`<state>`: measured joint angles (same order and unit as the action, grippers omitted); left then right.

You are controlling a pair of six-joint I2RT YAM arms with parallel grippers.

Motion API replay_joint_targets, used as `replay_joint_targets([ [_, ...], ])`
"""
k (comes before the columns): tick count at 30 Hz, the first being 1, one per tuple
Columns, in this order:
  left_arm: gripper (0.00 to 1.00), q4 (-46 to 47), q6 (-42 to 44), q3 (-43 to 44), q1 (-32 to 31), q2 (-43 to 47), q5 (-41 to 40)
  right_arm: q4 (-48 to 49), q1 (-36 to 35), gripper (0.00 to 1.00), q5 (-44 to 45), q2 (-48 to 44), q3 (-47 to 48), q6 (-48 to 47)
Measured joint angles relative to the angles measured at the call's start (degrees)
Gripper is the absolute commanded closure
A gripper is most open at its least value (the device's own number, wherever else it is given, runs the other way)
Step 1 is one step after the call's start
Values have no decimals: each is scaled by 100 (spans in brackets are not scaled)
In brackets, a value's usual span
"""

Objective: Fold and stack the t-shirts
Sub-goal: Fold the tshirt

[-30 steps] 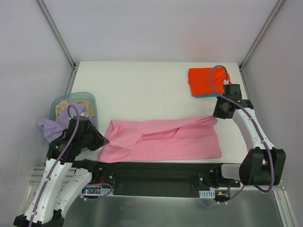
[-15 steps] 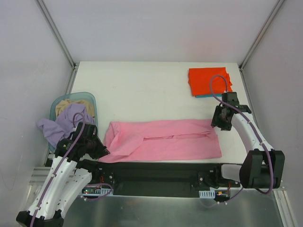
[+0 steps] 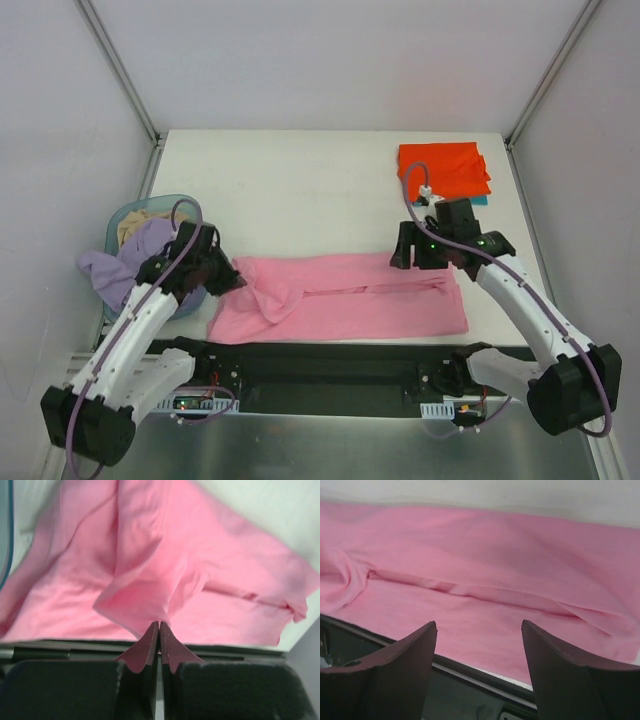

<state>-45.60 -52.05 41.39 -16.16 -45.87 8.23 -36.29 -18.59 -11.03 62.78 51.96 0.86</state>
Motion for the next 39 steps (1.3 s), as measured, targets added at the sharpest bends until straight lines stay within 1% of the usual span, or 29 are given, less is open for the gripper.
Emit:
replay_joint_targets([
  [5, 100, 704, 278, 914, 2, -1523, -413, 444, -1193, 28, -205, 396, 33, 44],
  [10, 100, 1113, 627, 2031, 15, -3130, -584, 817, -2603, 29, -28, 1309, 282, 111],
  [13, 100, 1241, 789, 2413, 68, -3797, -575, 898, -3263, 31, 107, 1928, 682, 122],
  [15, 100, 1300, 852, 2538, 109, -4153, -570, 1043, -3716, 33, 238, 2459, 1123, 90],
  [16, 100, 1303, 872, 2559, 127, -4253, -566, 1086, -3856, 37, 302, 2658, 1307, 76],
  [17, 100, 1307, 909, 2579, 144, -4389, -566, 1233, -4046, 38, 345, 2933, 1556, 11],
  [19, 100, 1303, 953, 2616, 199, -4590, -544, 1427, -4275, 41, 380, 3346, 1915, -114],
  [24, 100, 1325, 1034, 2761, 328, -5075, -398, 1895, -4590, 43, 437, 4172, 2597, -555],
  [30, 100, 1351, 1097, 2802, 533, -5519, -66, 2236, -4787, 48, 605, 4795, 2833, -1086],
  [35, 100, 1351, 1106, 2802, 577, -5626, 81, 2288, -4881, 49, 667, 5252, 3069, -1427],
  [39, 100, 1370, 1113, 2802, 577, -5626, 166, 2317, -4907, 49, 892, 5471, 3305, -1637],
])
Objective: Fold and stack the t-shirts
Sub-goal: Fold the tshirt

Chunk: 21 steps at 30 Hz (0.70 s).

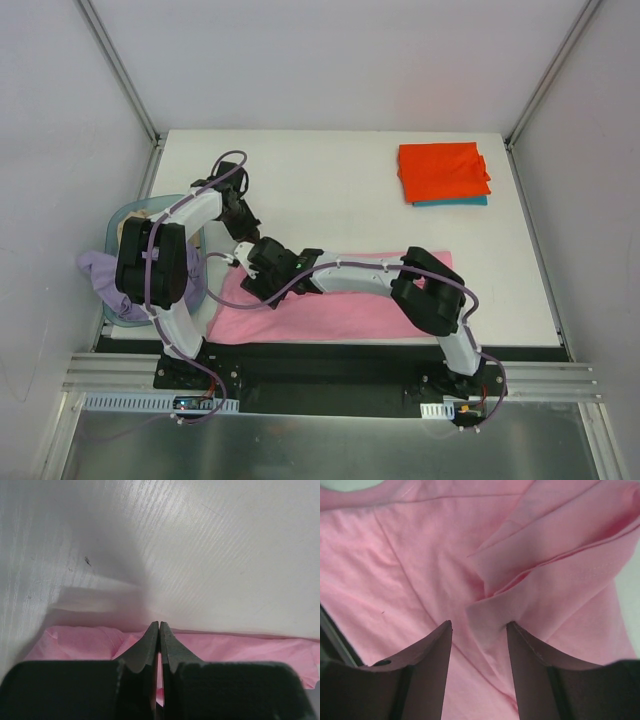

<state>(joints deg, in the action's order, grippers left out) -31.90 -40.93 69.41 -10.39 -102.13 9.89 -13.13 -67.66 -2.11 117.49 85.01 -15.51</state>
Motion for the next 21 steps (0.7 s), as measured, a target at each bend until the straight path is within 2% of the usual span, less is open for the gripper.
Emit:
replay_joint_targets([
  [5, 100, 11, 4, 0, 2, 0, 35, 39, -11, 50, 437, 195, 162, -175],
  [9, 100, 17, 7, 0, 2, 0, 42, 46, -11, 74, 645, 317, 201, -271],
  [11, 100, 20, 7, 0, 4, 0, 44, 46, -13, 78, 737, 339, 212, -289],
  [16, 100, 20, 7, -2, 42, 2, 42, 48, -22, 80, 820, 302, 205, -267],
  [21, 100, 79, 7, -190, 76, 205, 35, -83, -39, 83, 831, -203, -31, -162],
])
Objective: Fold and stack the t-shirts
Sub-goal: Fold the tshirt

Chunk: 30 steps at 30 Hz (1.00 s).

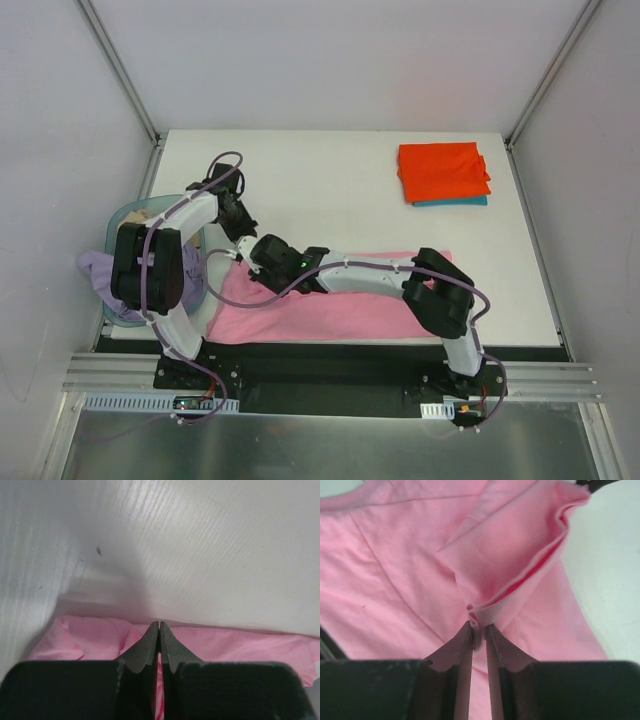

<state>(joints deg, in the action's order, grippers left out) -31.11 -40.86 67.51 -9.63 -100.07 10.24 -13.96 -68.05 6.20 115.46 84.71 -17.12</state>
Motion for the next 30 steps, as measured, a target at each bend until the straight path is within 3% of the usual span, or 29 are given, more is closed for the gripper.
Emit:
replay_joint_targets([
  [5, 100, 46, -2, -511, 0, 782, -26, -68, -2, 91, -109, -772, -304, 90],
  [21, 100, -166, -232, -2848, -4, 4312, 533, -518, -4, 86, -962, -1447, -1139, -94],
  [30, 100, -791, -339, -3145, -15, 4854, 1014, -570, -4, 79, -1274, -1480, -1327, -109],
])
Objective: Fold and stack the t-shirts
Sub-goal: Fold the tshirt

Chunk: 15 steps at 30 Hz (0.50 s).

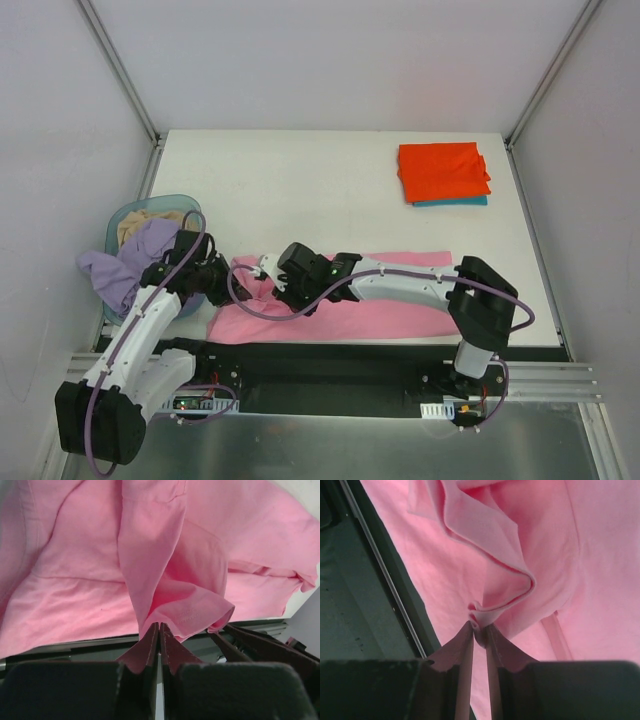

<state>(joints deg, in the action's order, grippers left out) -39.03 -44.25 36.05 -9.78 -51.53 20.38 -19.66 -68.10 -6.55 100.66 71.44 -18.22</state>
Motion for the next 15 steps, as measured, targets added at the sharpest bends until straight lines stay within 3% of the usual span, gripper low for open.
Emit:
replay_joint_targets([
  [6, 99, -299, 24, -273, -81, 387, 428, -101, 0, 62, -192, -142, -297, 166],
  [7, 86, -363, 42, -339, -111, 404, 509, -120, 0, 60, -216, -166, -352, 197],
  [9, 70, -570, 120, -492, -153, 428, 649, -155, 0, 51, -275, -247, -527, 308],
  [11, 39, -855, 249, -557, -186, 437, 778, -293, 0, 44, -278, -328, -660, 413],
  [13, 19, -1093, 382, -538, -188, 466, 791, -470, 0, 9, -264, -404, -693, 492],
  [14, 2, -1246, 452, -487, -188, 479, 785, -553, 0, 3, -247, -463, -695, 555],
  [15, 1, -1416, 507, -391, -188, 483, 774, -623, 0, 3, -214, -546, -695, 590],
])
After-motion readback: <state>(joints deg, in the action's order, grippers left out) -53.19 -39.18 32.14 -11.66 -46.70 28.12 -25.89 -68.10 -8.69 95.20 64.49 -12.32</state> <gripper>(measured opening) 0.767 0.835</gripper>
